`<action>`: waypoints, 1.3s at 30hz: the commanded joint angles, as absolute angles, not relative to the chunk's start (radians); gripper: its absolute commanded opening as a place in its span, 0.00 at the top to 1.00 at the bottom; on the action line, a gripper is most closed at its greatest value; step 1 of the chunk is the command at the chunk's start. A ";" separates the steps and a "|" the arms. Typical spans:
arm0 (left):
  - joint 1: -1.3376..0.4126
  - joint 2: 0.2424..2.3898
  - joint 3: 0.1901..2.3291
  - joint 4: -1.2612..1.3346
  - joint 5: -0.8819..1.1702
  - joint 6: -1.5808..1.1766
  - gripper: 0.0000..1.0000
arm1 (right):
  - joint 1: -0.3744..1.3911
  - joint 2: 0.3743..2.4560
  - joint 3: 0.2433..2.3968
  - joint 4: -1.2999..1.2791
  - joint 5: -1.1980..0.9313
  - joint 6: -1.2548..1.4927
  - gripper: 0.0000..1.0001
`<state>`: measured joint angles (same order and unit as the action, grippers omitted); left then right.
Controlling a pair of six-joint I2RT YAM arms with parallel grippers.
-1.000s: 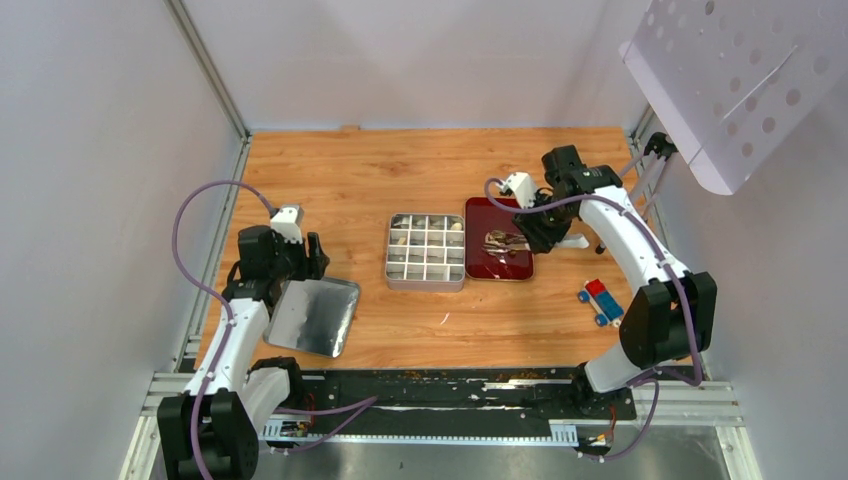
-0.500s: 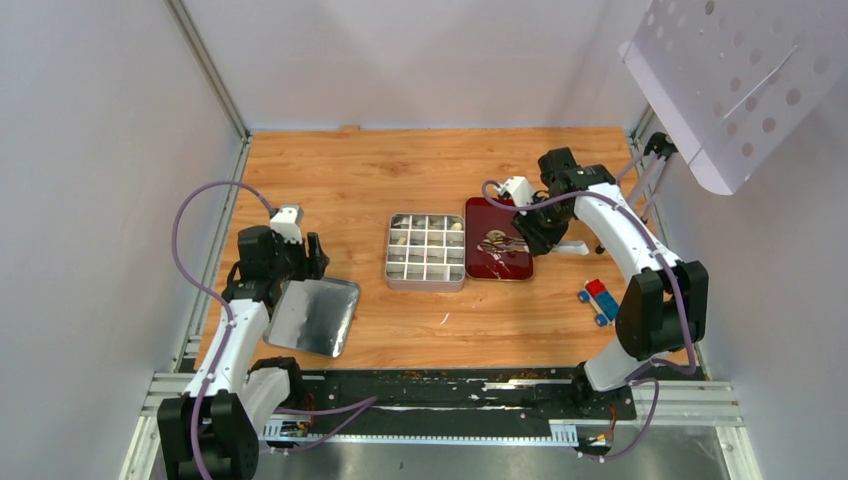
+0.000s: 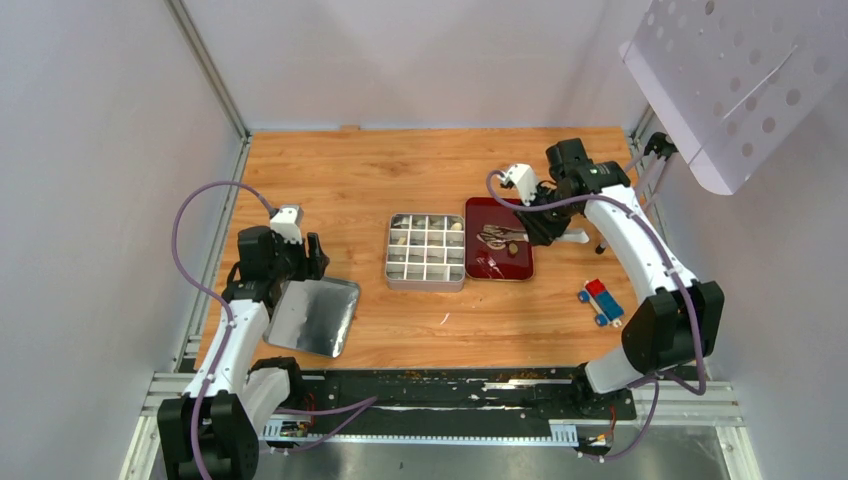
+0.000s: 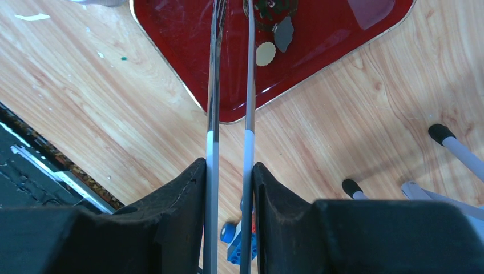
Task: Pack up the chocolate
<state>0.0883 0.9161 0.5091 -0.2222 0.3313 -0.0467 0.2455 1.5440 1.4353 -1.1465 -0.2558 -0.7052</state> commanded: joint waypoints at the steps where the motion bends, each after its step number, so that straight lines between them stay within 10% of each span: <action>1: 0.098 0.918 0.509 -0.183 0.346 -0.054 0.28 | 0.252 1.464 1.481 -1.154 -0.354 -0.693 0.86; 28: 0.098 0.903 0.511 -0.184 0.337 -0.048 0.28 | 0.327 1.491 1.499 -1.222 -0.485 -0.725 0.83; 39: 0.098 0.900 0.509 -0.187 0.336 -0.048 0.28 | 0.341 1.503 1.500 -1.218 -0.476 -0.726 0.65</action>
<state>0.0887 0.9161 0.5091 -0.2192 0.3340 -0.0467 0.3336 1.5055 1.4818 -1.2339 -0.4450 -0.7094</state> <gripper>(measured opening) 0.721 0.337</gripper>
